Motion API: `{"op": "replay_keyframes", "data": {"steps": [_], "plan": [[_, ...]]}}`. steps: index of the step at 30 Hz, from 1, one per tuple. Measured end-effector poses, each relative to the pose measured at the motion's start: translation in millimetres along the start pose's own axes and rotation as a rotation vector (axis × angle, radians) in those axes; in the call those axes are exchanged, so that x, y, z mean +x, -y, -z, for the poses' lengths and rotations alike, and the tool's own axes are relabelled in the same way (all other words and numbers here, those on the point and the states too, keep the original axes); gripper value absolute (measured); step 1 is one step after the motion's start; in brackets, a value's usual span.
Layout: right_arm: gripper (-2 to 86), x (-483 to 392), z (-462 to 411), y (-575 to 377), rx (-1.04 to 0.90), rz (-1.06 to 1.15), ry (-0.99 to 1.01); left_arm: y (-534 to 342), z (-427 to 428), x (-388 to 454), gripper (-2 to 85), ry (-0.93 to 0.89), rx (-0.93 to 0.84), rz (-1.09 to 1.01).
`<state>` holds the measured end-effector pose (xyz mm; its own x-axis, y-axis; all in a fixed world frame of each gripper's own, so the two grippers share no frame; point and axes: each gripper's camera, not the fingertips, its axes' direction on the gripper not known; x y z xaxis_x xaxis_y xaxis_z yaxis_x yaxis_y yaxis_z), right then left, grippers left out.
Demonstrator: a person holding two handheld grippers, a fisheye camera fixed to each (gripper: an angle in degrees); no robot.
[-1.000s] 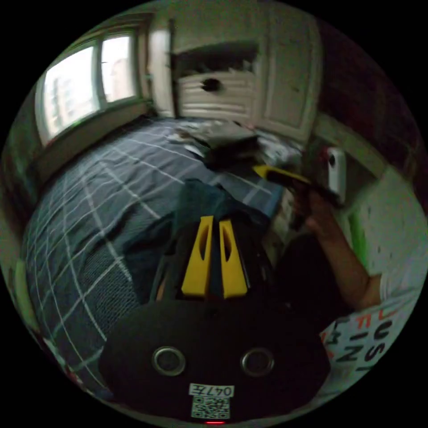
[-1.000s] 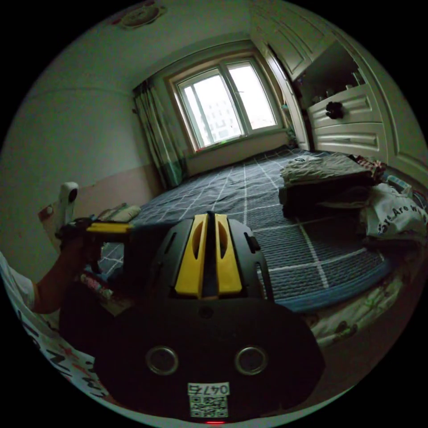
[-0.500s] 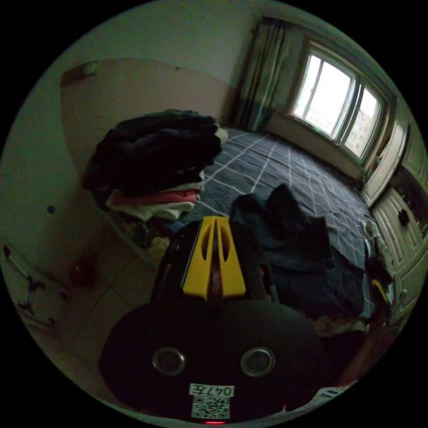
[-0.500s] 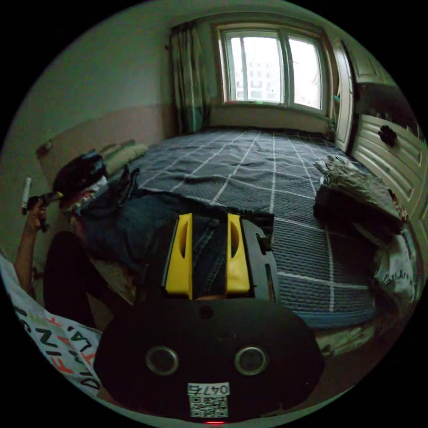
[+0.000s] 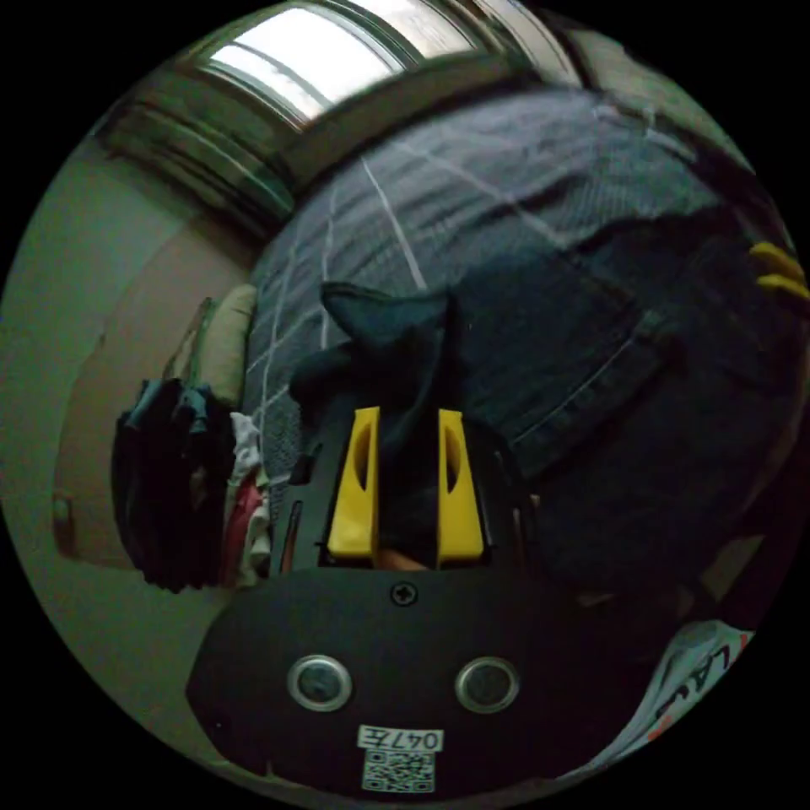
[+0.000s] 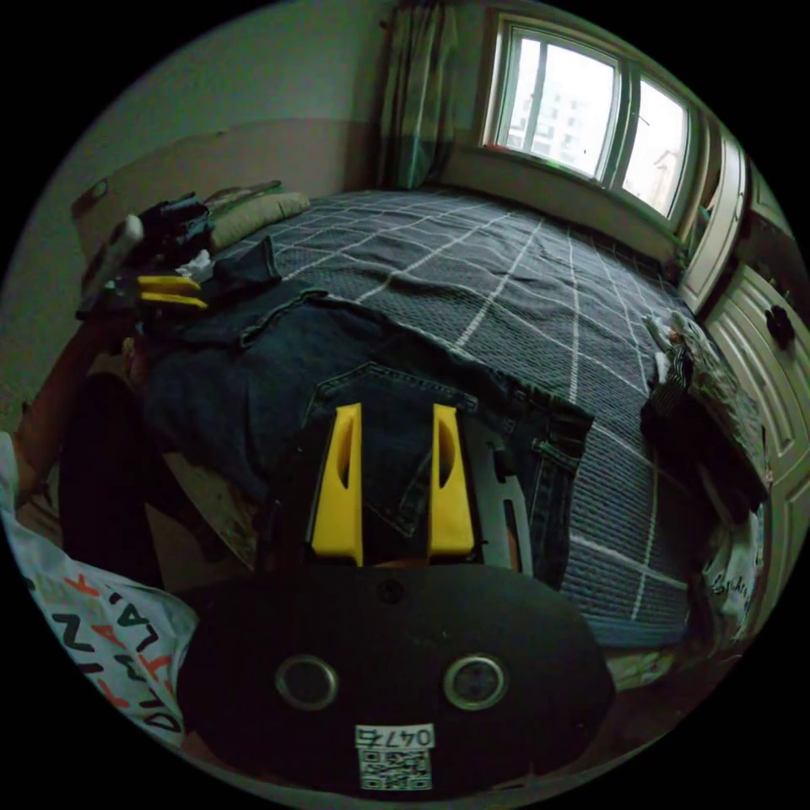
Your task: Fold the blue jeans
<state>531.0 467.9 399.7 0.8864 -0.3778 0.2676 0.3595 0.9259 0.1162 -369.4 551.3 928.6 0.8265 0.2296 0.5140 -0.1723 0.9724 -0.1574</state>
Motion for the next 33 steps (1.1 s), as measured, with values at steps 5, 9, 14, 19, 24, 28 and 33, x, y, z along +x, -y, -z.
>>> {"op": "replay_keyframes", "data": {"steps": [5, 9, 14, 19, 24, 28, 33], "plan": [[6.8, 12.4, -19.7, 7.4, 0.008, -0.045, 0.041, -26.3, -31.5, -59.4, 0.8, -0.283, 0.116, 0.175], [6.3, 26.3, -26.9, 12.5, 0.059, -0.100, 0.061, -108.1, -53.4, -156.9, -0.4, -0.489, 0.303, 0.584], [7.2, 47.2, -32.9, 15.8, 0.054, -0.153, -0.050, -178.0, -85.2, -202.4, -0.5, -0.238, 0.225, 0.657], [12.9, 83.9, -44.0, 19.0, 0.054, -0.287, -0.120, -212.9, -140.3, -224.2, -0.5, -0.304, 0.203, 0.692], [20.6, 112.6, -92.7, 49.4, -0.073, -0.273, -0.147, -215.7, -176.0, -229.2, -0.4, -0.308, 0.213, 0.663], [22.6, 130.8, -140.4, 69.0, -0.192, -0.274, -0.079, -219.4, -201.6, -236.7, -0.4, -0.363, 0.249, 0.650], [9.2, 92.5, -162.4, 98.1, -0.229, -0.120, -0.047, -223.0, -228.6, -245.8, -0.4, -0.403, 0.279, 0.665]]}}
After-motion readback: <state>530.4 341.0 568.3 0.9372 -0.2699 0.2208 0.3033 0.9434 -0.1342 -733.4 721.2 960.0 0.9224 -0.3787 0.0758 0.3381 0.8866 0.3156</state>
